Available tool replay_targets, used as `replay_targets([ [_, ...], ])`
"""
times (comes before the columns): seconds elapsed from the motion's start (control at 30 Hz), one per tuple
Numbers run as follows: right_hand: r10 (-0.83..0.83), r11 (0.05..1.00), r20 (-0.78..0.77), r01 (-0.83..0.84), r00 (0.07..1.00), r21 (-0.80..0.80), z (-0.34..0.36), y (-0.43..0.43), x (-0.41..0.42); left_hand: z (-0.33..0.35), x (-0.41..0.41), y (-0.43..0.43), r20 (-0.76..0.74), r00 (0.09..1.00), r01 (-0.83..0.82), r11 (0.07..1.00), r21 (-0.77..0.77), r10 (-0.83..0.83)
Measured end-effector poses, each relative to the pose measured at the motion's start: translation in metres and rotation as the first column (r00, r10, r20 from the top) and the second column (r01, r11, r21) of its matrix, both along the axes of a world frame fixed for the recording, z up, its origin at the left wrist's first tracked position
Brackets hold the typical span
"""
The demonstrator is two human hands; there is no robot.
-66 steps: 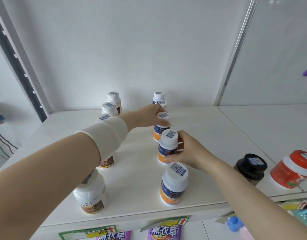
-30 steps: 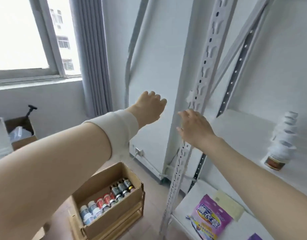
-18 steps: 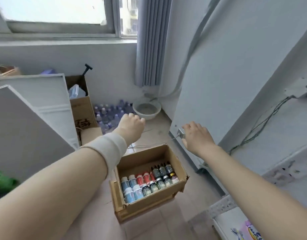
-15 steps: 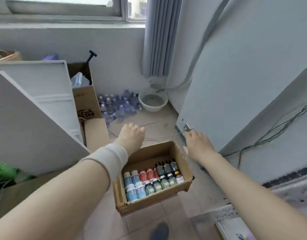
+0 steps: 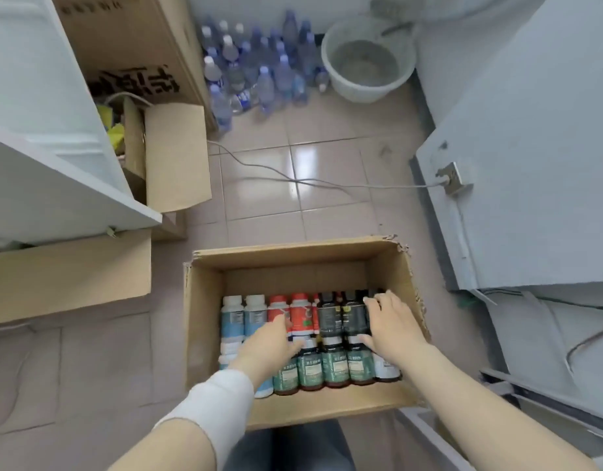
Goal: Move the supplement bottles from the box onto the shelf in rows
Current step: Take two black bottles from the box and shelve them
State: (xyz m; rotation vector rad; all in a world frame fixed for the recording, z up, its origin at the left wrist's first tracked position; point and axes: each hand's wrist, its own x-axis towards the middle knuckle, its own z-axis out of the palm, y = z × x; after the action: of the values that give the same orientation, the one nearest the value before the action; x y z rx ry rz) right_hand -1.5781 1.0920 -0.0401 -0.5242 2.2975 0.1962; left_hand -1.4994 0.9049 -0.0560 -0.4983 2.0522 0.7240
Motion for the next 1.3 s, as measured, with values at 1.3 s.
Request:
replay_targets([
  [1.3, -0.563, -0.278, 0.796, 0.857, 0.222, -0.435, 0.172, -0.030, 0.084, 0.194, -0.018, -0.031, -0.023, 0.681, -0.466, 0.457, 0.757, 0.732],
])
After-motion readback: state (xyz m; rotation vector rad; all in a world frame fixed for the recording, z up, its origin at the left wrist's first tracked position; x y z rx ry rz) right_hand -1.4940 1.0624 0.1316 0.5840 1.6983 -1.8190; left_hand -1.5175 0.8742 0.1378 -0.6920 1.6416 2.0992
